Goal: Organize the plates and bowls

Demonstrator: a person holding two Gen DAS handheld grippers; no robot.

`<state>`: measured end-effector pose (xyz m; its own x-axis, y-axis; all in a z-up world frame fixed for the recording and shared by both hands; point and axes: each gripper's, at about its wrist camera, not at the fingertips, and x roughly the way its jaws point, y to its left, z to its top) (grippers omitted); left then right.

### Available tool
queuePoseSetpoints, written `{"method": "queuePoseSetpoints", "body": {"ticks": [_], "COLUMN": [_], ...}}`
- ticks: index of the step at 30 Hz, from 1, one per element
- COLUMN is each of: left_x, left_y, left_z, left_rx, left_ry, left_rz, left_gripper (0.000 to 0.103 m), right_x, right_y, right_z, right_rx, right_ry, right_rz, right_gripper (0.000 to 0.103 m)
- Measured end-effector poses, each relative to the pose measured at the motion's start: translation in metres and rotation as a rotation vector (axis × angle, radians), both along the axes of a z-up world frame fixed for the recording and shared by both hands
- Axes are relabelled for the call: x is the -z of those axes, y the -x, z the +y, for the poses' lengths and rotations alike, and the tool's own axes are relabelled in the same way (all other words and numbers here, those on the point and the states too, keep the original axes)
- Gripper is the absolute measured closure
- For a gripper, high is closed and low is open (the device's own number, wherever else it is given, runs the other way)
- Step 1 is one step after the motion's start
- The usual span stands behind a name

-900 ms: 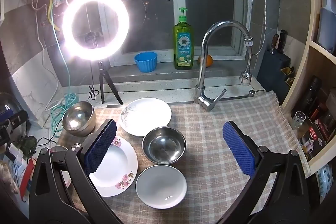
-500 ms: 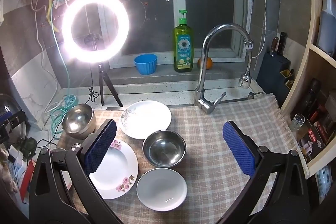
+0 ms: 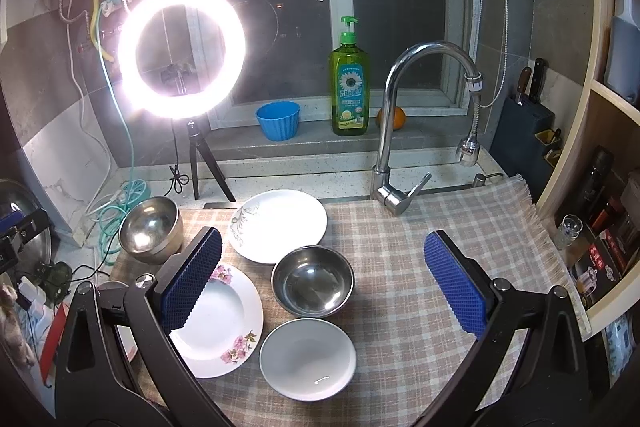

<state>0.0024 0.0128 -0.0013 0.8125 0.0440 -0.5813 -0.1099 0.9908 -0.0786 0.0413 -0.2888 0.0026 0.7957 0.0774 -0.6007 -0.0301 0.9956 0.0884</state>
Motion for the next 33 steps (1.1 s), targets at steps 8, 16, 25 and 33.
{"method": "queuePoseSetpoints", "body": {"ticks": [8,16,25,33], "left_x": [0.0,0.002,0.002,0.002], "left_y": [0.002,0.002,0.001,0.001], "left_z": [-0.001,-0.005,-0.01,-0.006], "left_rx": [-0.003,0.009,0.029,0.025], "left_ry": [-0.003,-0.01,-0.026,-0.037], "left_rz": [-0.006,0.005,0.003,0.009], "left_gripper": [0.007,0.007,0.009,0.009], "right_x": [0.002,0.006,0.013,0.018], "right_y": [0.002,0.001,-0.003,-0.003], "right_z": [0.008,0.005,0.002,0.002], "right_rx": [-0.019,-0.016,-0.017,-0.027], "right_ry": [0.011,0.005,0.009,-0.003], "right_rz": [-0.008,-0.003,0.009,0.021], "right_gripper": [0.0,0.0,0.0,0.0]}}
